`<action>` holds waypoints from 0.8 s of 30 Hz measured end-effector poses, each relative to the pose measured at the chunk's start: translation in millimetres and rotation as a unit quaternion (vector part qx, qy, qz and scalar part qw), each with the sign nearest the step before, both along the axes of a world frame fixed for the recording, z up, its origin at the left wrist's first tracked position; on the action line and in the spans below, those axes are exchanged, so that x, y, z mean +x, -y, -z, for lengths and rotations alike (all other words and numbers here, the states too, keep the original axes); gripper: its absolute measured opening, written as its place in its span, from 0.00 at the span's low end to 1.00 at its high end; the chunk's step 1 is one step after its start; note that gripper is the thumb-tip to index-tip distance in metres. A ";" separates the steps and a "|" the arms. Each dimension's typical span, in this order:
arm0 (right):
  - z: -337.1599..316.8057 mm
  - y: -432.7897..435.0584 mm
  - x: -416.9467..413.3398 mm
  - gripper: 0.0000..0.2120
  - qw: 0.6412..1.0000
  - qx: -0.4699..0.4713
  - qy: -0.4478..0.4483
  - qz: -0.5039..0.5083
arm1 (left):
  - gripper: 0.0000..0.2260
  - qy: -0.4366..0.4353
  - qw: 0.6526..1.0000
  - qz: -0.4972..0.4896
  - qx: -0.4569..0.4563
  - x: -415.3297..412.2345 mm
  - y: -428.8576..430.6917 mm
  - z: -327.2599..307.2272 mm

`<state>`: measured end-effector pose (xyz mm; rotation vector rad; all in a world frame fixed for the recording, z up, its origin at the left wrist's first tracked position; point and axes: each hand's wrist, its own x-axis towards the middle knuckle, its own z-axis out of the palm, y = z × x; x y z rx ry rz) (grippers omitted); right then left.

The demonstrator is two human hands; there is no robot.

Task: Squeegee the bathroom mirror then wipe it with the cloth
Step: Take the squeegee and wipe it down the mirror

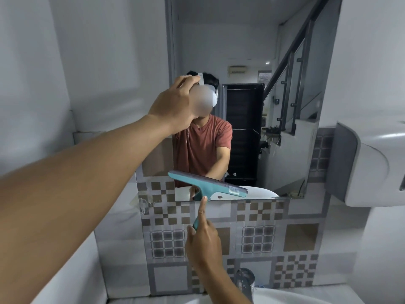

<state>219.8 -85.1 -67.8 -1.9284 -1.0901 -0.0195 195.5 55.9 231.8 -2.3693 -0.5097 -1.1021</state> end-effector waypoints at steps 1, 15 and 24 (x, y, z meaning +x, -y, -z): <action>1.0 2.3 1.9 0.49 1.000 -0.005 0.009 0.004 | 0.37 -0.001 1.000 0.001 -0.003 -0.3 0.3 0.6; 5.7 29.9 18.6 0.45 0.989 -0.100 0.101 0.032 | 0.33 -0.012 0.999 -0.008 0.050 -13.7 27.8 52.6; 22.5 36.1 15.9 0.46 0.988 -0.136 0.074 0.026 | 0.35 -0.003 0.999 -0.008 0.037 -16.2 32.9 52.5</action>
